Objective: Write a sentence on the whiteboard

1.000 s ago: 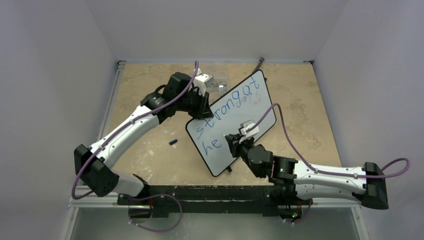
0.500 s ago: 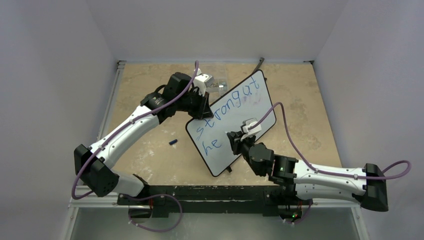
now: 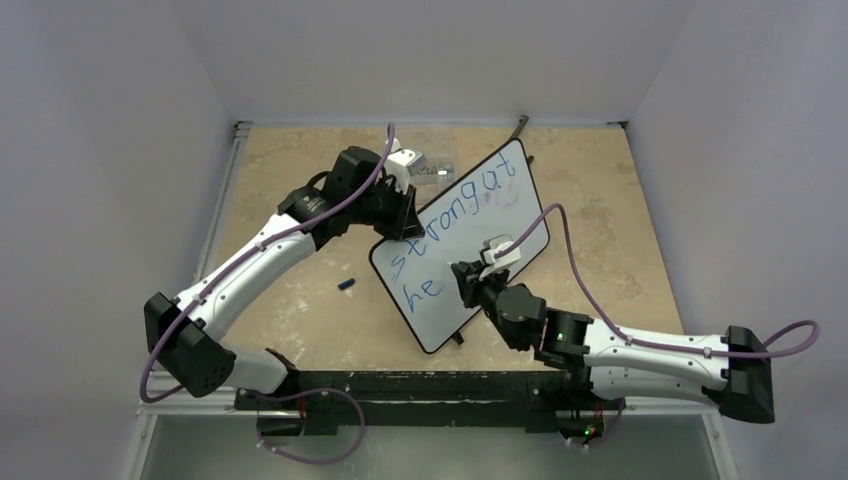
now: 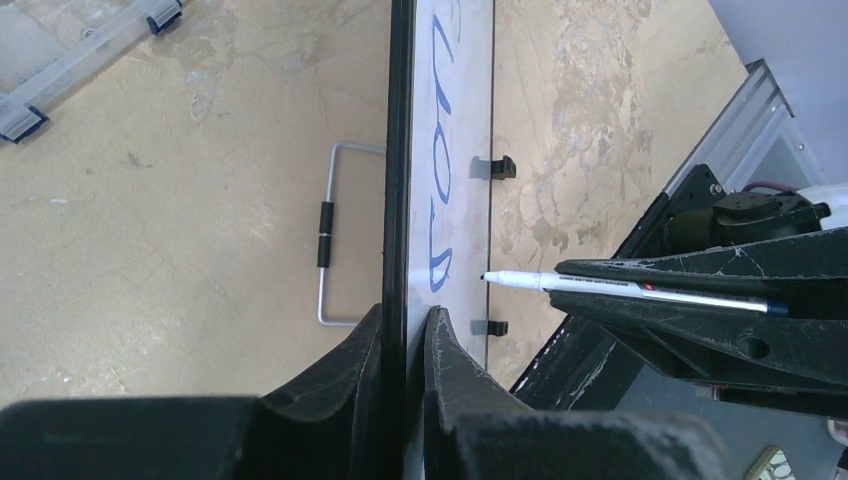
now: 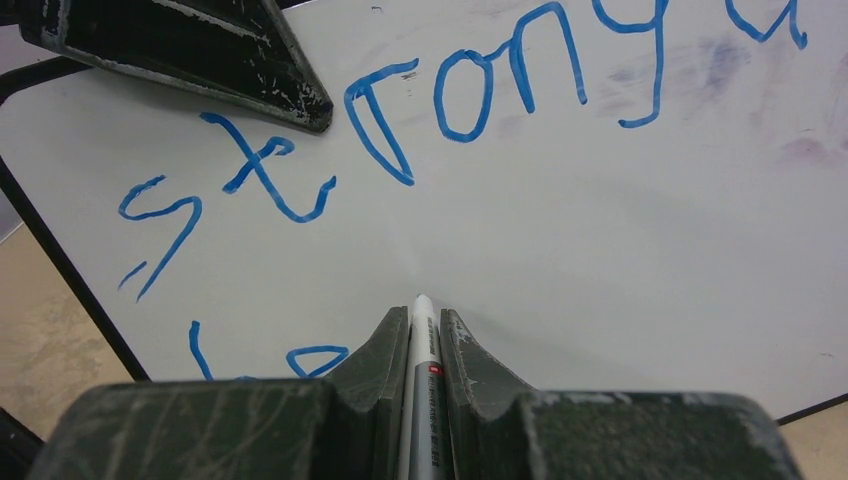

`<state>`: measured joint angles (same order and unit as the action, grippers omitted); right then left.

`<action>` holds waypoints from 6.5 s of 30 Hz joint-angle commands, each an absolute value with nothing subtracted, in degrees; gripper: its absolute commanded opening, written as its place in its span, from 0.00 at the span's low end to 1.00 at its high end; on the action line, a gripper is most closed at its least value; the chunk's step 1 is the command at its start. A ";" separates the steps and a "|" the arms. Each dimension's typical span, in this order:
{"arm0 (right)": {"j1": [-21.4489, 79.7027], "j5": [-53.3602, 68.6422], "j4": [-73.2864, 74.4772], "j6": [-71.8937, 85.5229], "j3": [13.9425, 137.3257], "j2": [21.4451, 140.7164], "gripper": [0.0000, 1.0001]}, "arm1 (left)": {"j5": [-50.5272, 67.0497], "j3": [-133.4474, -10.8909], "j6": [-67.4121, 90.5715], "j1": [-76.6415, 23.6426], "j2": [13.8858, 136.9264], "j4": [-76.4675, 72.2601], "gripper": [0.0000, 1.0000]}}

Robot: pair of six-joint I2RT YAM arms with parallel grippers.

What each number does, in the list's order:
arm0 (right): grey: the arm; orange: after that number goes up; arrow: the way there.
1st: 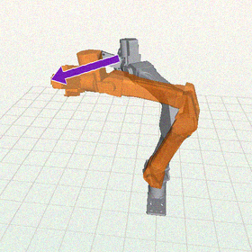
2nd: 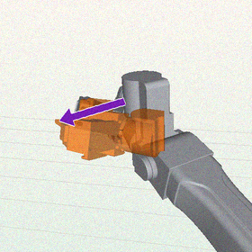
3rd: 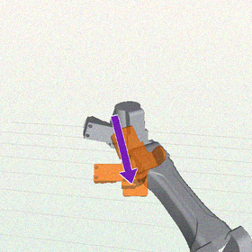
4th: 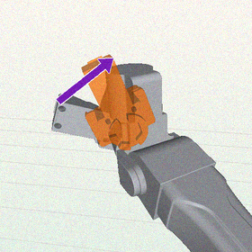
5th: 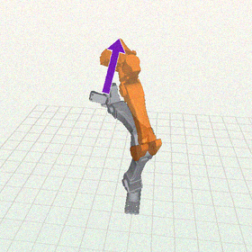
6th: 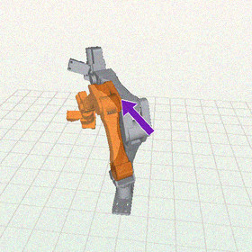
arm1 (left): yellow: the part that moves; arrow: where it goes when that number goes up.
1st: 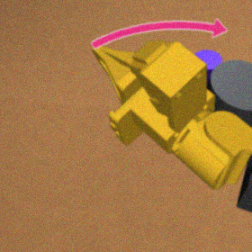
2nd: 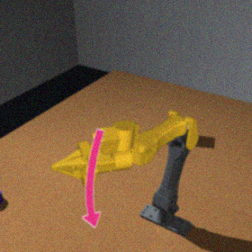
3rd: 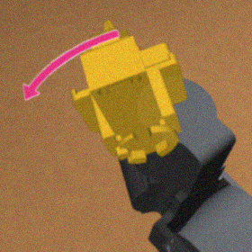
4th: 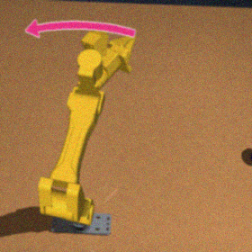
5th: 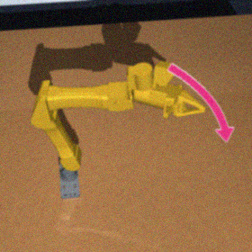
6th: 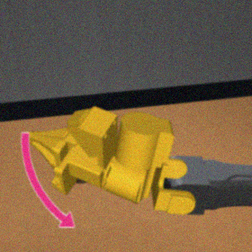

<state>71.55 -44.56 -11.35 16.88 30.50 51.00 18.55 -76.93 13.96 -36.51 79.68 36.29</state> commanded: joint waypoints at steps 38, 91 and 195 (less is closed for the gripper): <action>71.20 -30.59 -23.83 13.81 24.21 45.71 0.00 | 0.29 -72.75 3.97 -35.07 77.59 43.79 0.00; 71.19 -31.14 -17.64 19.73 21.16 50.73 0.00 | 1.09 -72.60 4.39 -34.68 77.52 43.68 0.00; 70.75 -41.47 -11.87 22.53 26.47 52.03 0.00 | 2.99 -72.33 4.92 -34.71 76.71 43.34 0.00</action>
